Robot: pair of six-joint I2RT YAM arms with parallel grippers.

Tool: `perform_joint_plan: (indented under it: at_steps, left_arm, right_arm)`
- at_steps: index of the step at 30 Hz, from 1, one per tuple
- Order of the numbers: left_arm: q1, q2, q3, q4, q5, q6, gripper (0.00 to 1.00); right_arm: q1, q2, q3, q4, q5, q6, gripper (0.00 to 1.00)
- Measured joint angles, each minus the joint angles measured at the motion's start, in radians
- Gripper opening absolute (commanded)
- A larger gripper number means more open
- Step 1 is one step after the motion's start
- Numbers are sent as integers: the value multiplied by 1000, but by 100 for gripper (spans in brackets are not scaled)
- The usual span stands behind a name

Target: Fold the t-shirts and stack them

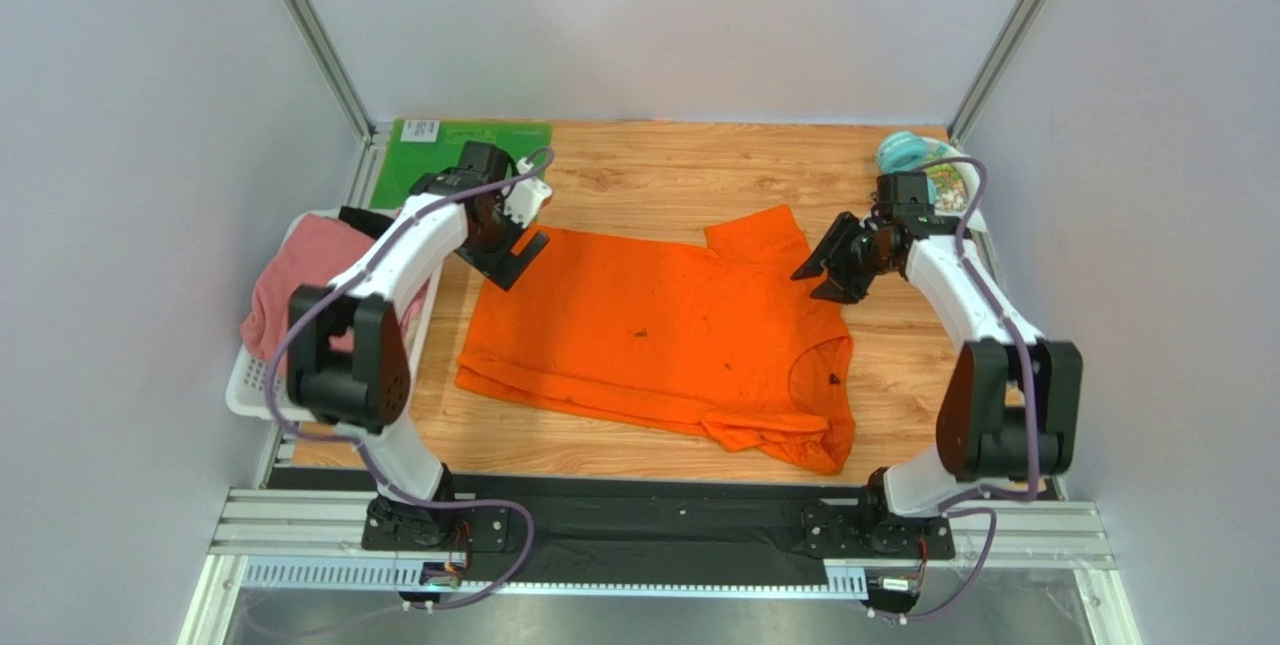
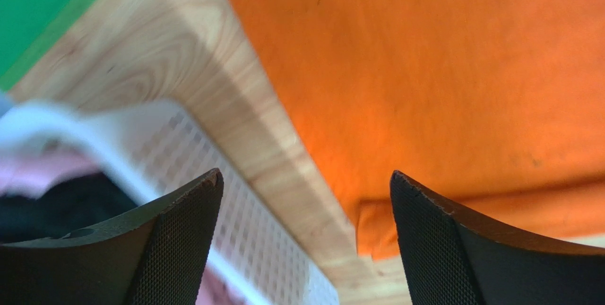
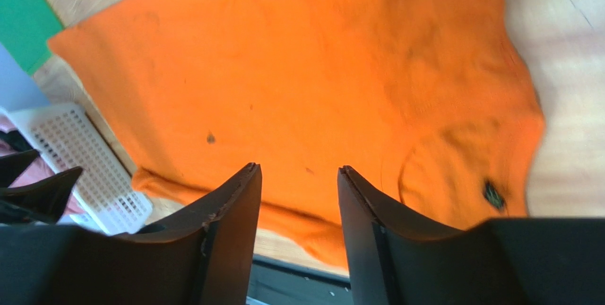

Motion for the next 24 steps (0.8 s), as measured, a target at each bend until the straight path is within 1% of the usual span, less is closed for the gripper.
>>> perform_joint_plan:
  at_steps: [2, 4, 7, 13, 15, 17, 20, 24]
  left_arm:
    - [0, 120, 54, 0, 6, -9, 90]
    - [0, 226, 109, 2, 20, -19, 90]
    - [0, 312, 177, -4, 43, -32, 90]
    - [0, 404, 314, -4, 58, -49, 89]
    - [0, 429, 333, -4, 58, -50, 89]
    - [0, 453, 338, -5, 57, -52, 89]
    - [0, 474, 333, -13, 60, -53, 88]
    - [-2, 470, 289, -12, 73, -52, 88]
  right_arm:
    - [1, 106, 29, 43, -18, 5, 42]
    - [12, 176, 53, 61, -24, 7, 41]
    - [34, 257, 105, 76, -27, 10, 39]
    - [52, 368, 227, 92, -31, 19, 37]
    - [52, 404, 256, 96, -30, 24, 33]
    - [52, 444, 279, 98, -30, 28, 31]
    - [53, 486, 286, 90, -29, 31, 31]
    - [57, 490, 271, 85, -17, 30, 31]
